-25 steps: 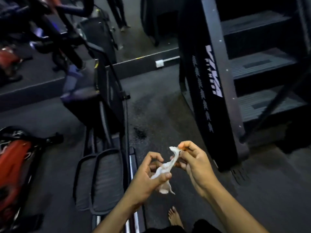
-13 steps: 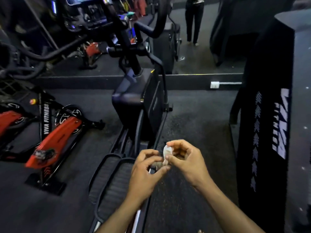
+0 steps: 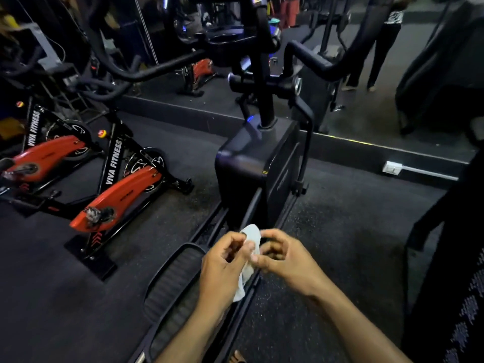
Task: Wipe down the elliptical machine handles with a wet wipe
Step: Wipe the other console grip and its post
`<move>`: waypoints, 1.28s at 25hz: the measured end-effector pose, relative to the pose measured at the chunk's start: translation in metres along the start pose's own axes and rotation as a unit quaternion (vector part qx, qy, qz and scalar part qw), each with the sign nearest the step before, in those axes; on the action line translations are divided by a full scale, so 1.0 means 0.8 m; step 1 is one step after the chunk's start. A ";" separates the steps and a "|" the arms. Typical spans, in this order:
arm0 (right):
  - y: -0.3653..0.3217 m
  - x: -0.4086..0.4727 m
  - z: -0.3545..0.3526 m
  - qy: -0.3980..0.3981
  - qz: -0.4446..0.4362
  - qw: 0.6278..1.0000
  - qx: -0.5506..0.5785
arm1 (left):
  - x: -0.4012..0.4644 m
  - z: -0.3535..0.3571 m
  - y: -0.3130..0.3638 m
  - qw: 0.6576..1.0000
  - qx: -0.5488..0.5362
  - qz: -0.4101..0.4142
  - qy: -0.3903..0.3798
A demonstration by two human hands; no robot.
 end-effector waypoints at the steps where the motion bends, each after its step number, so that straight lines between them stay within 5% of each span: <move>1: -0.007 0.016 0.004 0.004 0.000 1.000 0.017 | 0.015 -0.007 0.001 1.000 0.012 0.014 -0.004; 10: -0.068 0.116 0.009 0.115 -0.087 0.989 0.005 | 0.146 -0.039 0.014 0.988 0.000 0.077 -0.137; 18: -0.150 0.154 -0.013 0.106 -0.265 0.942 -0.174 | 0.226 -0.047 0.070 0.989 -0.038 0.115 -0.086; 26: -0.191 0.181 -0.033 0.106 -0.188 0.976 -0.029 | 0.265 -0.035 0.108 0.989 -0.088 0.117 -0.020; 32: -0.251 0.195 -0.049 0.094 -0.191 0.975 -0.070 | 0.291 -0.034 0.169 0.981 -0.064 0.183 -0.022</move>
Point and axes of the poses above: each hand's wrist, its own x-axis towards the middle knuckle, its own z-axis out of the palm, y = z × x, the point moved 4 cm from there along x, towards the middle knuckle, and after that the axes turned 4 degrees about z, right-handed, at the moved point
